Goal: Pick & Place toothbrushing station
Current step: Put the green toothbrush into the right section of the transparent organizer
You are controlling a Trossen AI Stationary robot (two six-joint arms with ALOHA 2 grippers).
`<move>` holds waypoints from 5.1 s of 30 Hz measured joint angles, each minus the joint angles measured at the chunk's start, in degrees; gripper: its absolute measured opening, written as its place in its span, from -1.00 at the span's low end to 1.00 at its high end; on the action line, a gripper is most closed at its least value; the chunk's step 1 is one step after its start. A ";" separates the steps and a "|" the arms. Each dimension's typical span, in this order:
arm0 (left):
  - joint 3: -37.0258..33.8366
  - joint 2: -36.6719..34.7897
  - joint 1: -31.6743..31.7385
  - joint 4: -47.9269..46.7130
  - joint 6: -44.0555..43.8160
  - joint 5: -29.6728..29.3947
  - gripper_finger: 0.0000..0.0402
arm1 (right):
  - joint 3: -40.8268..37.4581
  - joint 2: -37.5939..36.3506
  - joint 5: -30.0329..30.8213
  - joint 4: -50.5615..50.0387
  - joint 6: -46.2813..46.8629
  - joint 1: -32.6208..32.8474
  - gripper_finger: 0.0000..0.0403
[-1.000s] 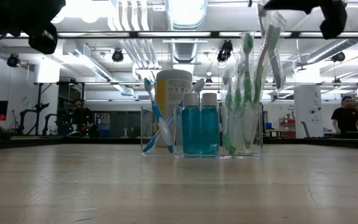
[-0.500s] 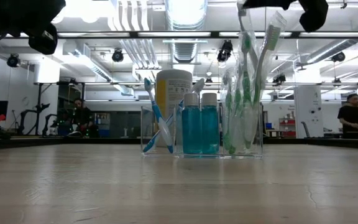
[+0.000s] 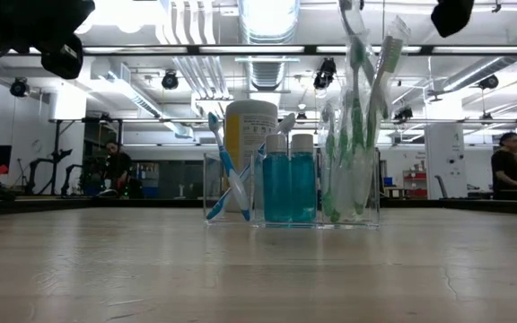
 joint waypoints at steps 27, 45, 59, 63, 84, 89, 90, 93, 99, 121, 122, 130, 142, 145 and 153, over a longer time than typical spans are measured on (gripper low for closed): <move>0.00 -0.02 0.02 -0.66 0.00 0.00 -0.59 | 20.66 0.23 -4.65 0.16 -36.48 -1.74 -0.96; 0.00 -0.01 0.00 -0.77 0.00 0.00 -0.59 | 18.52 0.60 -17.99 9.66 -47.39 -4.59 -0.96; 0.00 -0.01 0.01 -0.83 0.00 0.01 -0.59 | 17.49 -0.59 -9.58 8.30 -51.10 -5.00 -0.96; 0.00 -0.02 0.02 -0.83 0.00 0.01 -0.59 | 17.49 -0.64 -4.95 6.37 -46.56 -5.00 -0.96; 0.00 -0.02 0.00 -0.83 0.00 0.01 -0.59 | 2.88 -0.18 1.20 -6.73 -3.36 -1.57 -0.96; 0.00 -0.02 0.02 -0.85 0.00 0.00 -0.59 | -1.10 -0.18 1.12 -4.58 1.49 -1.49 -0.96; 0.00 0.00 0.00 -0.83 0.00 0.00 -0.59 | -1.89 -0.18 1.03 -3.50 1.77 -1.50 -0.96; 0.00 -0.02 0.01 -0.83 0.00 0.00 -0.59 | -4.22 -0.18 1.01 0.21 1.91 -1.48 -0.96; 0.00 -0.02 0.00 -0.83 0.00 0.00 -0.59 | -7.87 -0.18 0.98 8.15 1.45 -1.48 -0.96; 0.00 0.00 0.01 -0.83 0.00 0.02 -0.59 | -11.29 -0.51 2.49 19.51 -0.35 -0.33 -0.96; 0.00 -0.02 0.00 -0.83 0.00 0.00 -0.59 | -10.69 -0.51 2.49 19.55 -1.06 -0.33 -0.96; 0.00 0.00 0.02 -0.83 0.00 0.00 -0.59 | -4.25 -0.64 2.49 19.64 -10.75 -0.38 -0.96; 0.00 0.00 0.02 -0.85 0.00 0.02 -0.59 | 1.64 3.99 2.33 20.67 -13.15 -1.46 -0.96; 0.00 0.00 0.00 -0.89 0.00 0.02 -0.59 | 2.95 3.99 2.42 20.57 -15.35 -1.59 -0.96; 0.00 0.04 0.02 -1.29 0.00 0.00 -0.59 | 7.01 2.99 2.54 20.48 -24.84 -1.88 -0.96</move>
